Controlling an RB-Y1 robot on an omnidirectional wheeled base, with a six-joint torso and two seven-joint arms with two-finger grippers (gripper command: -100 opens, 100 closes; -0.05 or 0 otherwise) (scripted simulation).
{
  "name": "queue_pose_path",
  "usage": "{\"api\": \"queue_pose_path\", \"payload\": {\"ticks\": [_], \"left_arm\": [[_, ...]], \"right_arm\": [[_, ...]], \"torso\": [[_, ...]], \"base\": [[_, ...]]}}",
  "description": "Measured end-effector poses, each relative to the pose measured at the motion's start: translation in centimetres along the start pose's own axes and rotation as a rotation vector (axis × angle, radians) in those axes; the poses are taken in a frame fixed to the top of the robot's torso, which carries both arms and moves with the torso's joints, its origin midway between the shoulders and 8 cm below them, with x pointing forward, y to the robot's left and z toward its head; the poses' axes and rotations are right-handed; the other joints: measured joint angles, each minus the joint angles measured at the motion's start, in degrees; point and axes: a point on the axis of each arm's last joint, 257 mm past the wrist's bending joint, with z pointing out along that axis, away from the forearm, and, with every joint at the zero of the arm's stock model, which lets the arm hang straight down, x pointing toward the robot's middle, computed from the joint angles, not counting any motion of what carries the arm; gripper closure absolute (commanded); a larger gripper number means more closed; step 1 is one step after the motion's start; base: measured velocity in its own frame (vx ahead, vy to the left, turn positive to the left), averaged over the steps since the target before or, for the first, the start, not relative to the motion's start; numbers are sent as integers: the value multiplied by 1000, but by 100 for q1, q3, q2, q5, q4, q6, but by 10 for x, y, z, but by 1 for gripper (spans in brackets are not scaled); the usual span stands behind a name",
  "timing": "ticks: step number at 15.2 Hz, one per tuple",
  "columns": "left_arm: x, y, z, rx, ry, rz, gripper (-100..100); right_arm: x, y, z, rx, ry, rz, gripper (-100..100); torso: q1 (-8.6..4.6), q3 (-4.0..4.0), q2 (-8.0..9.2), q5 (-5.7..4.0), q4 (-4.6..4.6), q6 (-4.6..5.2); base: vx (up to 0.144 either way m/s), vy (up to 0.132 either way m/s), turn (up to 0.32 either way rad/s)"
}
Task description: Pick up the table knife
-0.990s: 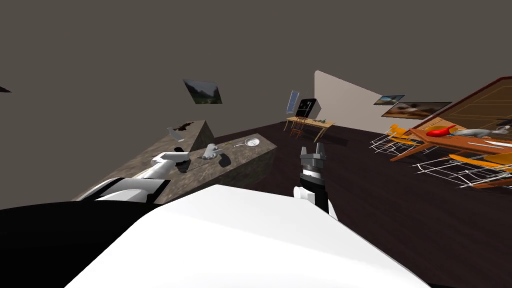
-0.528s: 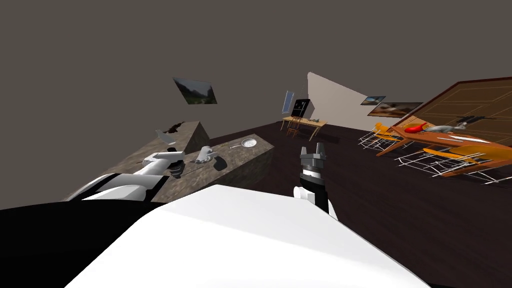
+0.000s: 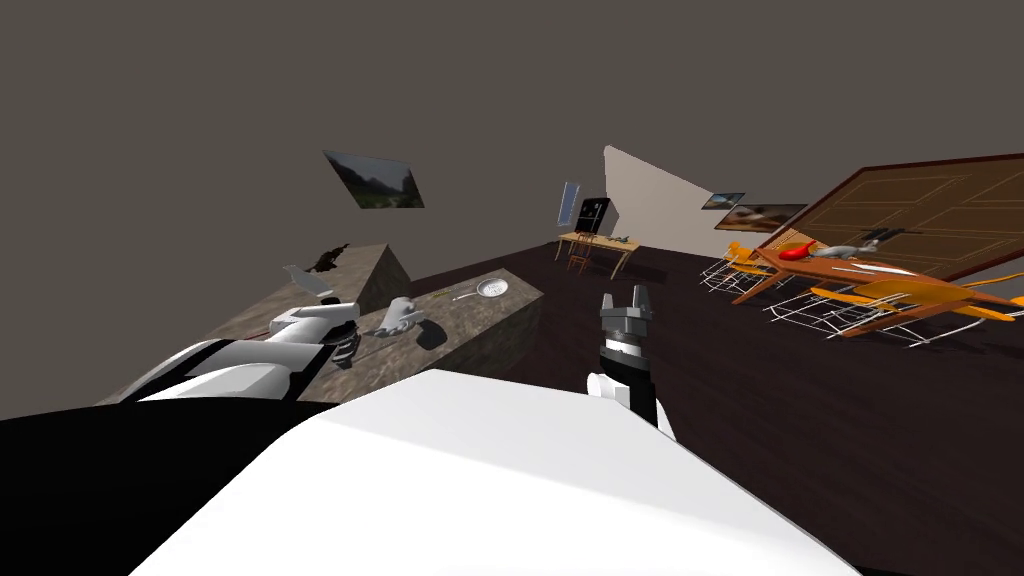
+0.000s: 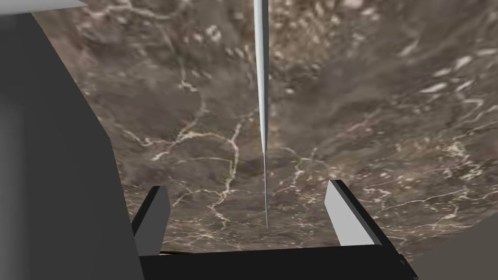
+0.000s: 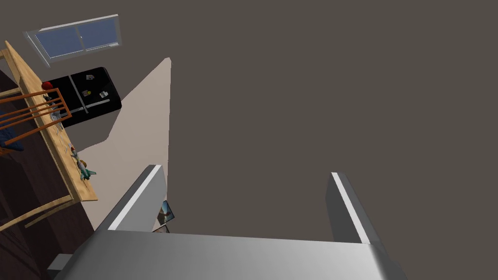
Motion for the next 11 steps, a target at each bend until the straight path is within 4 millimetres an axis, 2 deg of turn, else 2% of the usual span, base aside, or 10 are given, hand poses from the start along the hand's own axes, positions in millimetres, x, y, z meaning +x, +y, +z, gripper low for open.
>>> {"api": "queue_pose_path", "payload": {"ticks": [8,11], "left_arm": [[-11,38,0,-142,29,-76,-100],[-11,42,3,-148,32,-76,-100]], "right_arm": [[0,0,0,0,0,0,0],[0,0,0,0,0,0,0]], "torso": [[0,7,12,0,3,1],[0,8,14,1,3,-1]], "base": [[10,1,-58],[0,0,0]]}}
